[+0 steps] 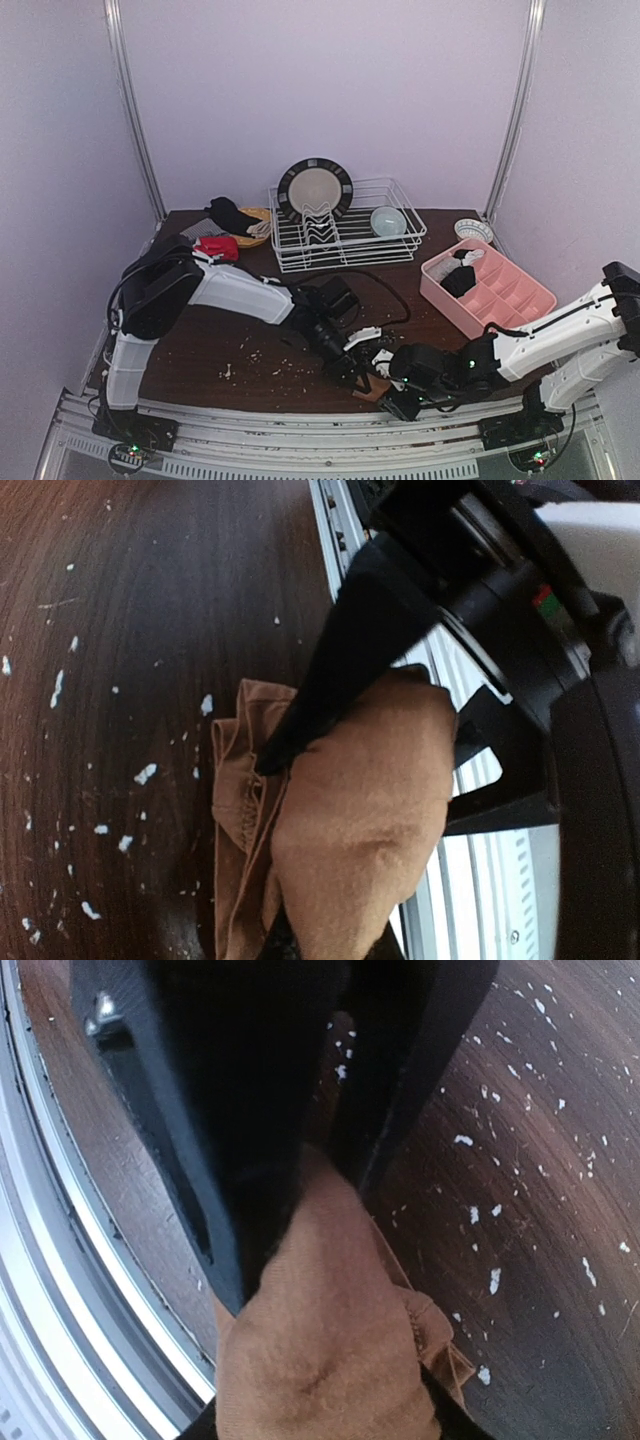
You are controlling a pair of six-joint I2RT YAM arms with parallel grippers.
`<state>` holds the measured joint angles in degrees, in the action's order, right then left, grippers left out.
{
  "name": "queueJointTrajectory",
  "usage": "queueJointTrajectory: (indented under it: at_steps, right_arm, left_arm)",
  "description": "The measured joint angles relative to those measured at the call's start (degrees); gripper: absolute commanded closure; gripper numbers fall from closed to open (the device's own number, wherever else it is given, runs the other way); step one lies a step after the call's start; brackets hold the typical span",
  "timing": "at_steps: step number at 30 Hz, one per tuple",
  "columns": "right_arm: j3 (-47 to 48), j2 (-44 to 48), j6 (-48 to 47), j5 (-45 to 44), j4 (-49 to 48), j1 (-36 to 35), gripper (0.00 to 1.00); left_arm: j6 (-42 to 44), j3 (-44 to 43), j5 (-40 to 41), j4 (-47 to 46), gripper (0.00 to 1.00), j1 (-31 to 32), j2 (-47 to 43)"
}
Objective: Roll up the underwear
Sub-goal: Pick up the underwear from the center of the board.
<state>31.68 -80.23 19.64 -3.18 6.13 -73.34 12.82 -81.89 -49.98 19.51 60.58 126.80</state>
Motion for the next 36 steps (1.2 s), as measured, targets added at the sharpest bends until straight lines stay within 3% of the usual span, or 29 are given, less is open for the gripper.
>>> queueJointTrajectory:
  at_steps: [3, 7, 13, 14, 15, 16, 17, 18, 31, 36]
  right_arm:
    - [0.85, -0.9, 0.61, -0.04, 0.2, 0.0, 0.86]
    - [1.62, -1.46, 2.45, 0.15, 0.28, 0.02, 1.0]
    - [1.66, -1.4, 2.86, 0.22, 0.02, 0.0, 1.0]
    - [1.66, -1.42, 2.91, 0.24, -0.17, 0.0, 1.0]
    - [1.64, -1.42, 2.91, 0.31, -0.39, 0.0, 1.0]
    - [1.64, -1.42, 2.93, 0.37, -0.59, 0.0, 1.0]
    - [1.64, -1.4, 2.99, 0.39, -0.74, -0.02, 1.0]
    - [1.64, -1.36, 3.06, 0.42, -0.81, -0.02, 1.0]
    - [1.99, 4.26, 2.84, 0.17, 5.09, -0.55, 1.0]
    - [8.15, 5.77, 2.71, -1.09, 9.44, 1.31, 1.0]
  left_arm:
    - [0.2, -0.46, -0.09, 1.09, 1.0, -0.28, 0.13]
    - [0.15, -0.85, -0.63, 2.16, 1.0, -0.63, 0.22]
    - [-0.55, -0.92, 0.44, 3.1, 0.81, -0.72, -0.55]
    - [-0.7, -0.7, 1.2, 3.26, 0.73, -0.72, -0.96]
    - [-0.92, -0.39, 2.01, 3.32, 0.59, -0.63, -1.51]
    - [-1.38, 0.17, 3.48, 3.63, 0.38, -0.57, -2.34]
    - [-2.27, 0.96, 5.84, 4.68, 0.09, -0.59, -3.52]
    - [-2.58, 1.75, 7.82, 5.6, 0.03, -0.66, -4.39]
    - [-14.88, 10.1, 33.88, 10.99, 0.02, -5.73, -21.75]
    - [-23.47, 17.05, 48.02, 9.84, 0.02, -8.52, -38.66]
